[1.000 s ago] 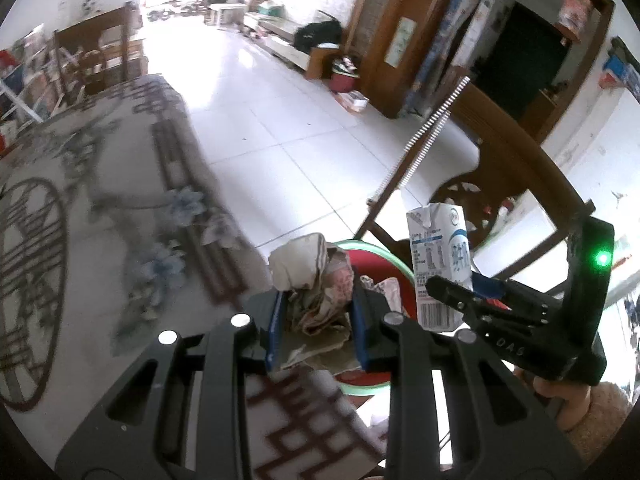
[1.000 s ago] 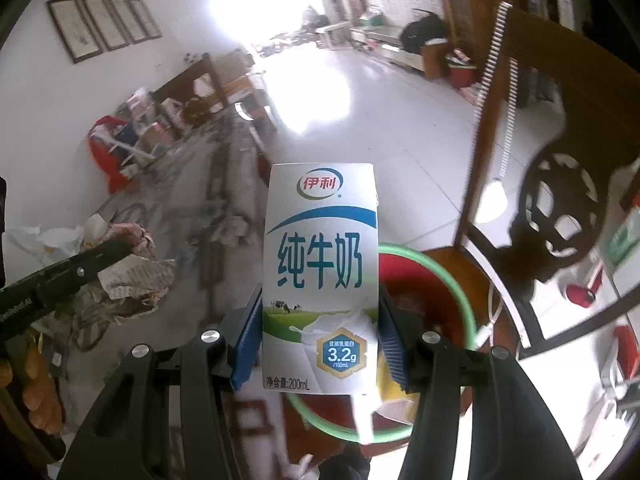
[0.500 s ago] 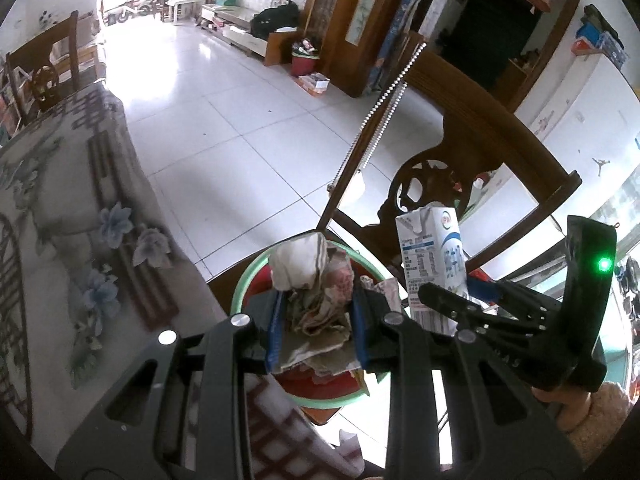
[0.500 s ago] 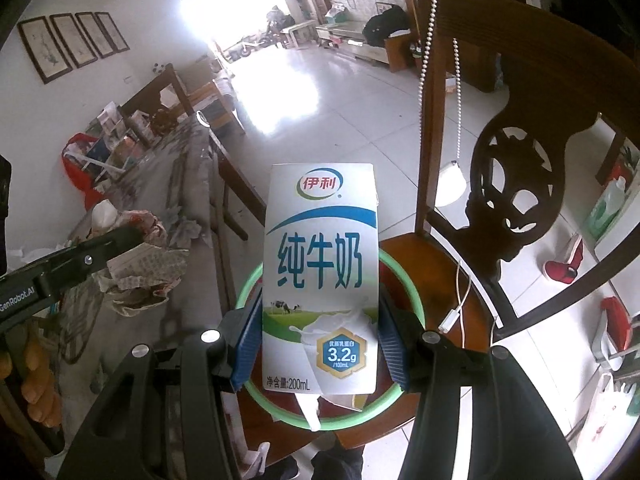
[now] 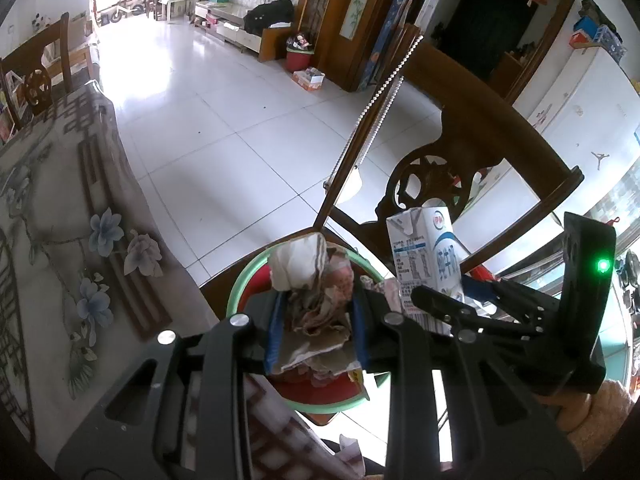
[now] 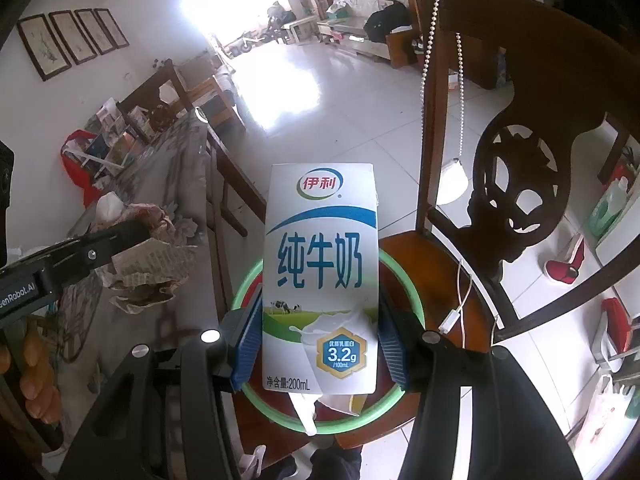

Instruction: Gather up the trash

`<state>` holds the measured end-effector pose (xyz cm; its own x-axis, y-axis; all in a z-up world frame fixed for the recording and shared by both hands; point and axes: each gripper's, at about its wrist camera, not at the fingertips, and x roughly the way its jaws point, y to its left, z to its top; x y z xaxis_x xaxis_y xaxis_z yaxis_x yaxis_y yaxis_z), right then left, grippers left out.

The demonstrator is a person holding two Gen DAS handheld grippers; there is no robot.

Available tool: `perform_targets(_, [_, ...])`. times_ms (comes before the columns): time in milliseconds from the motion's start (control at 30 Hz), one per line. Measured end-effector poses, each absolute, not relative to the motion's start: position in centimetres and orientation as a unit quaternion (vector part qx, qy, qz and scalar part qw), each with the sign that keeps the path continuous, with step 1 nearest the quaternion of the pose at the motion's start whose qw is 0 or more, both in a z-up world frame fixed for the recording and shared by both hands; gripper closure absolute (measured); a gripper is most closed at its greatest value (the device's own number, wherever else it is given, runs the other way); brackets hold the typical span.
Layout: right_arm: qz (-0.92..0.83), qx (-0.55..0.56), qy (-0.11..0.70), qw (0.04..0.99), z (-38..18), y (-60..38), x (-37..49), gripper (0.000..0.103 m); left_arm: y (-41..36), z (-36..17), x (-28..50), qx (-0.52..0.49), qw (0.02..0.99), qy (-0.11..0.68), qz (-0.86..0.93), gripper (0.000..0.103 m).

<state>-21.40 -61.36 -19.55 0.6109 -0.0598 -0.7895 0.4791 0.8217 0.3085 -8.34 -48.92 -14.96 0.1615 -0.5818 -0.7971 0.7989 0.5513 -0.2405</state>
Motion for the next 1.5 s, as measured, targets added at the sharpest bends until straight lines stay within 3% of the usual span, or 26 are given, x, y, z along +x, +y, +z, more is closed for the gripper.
perform_targets(600, [-0.158,0.243,0.420,0.860,-19.7,-61.1,-21.0,0.053,-50.6,-20.6,-6.7,0.139,0.733,0.504,-0.436,0.074])
perform_targets(700, [-0.160,0.243,0.421,0.859,-19.8,-61.1,-21.2,0.053,-50.9,-21.1,-6.6,0.140,0.730,0.509,-0.435,0.066])
perform_targets(800, [-0.160,0.242,0.422,0.859,-19.8,-61.0,-21.4,0.053,-50.7,-20.9,-6.8,0.134,0.735,0.504,-0.434,0.049])
perform_targets(1067, [-0.158,0.243,0.427,0.857,-20.2,-60.8,-21.6,0.053,-50.0,-19.7,-6.9,0.128,0.742,0.496,-0.433,0.038])
perform_targets(1500, [-0.142,0.226,0.452,0.851,-21.4,-58.6,-19.4,0.052,-46.3,-17.1,-6.4,0.094,0.769,0.475,-0.418,0.033])
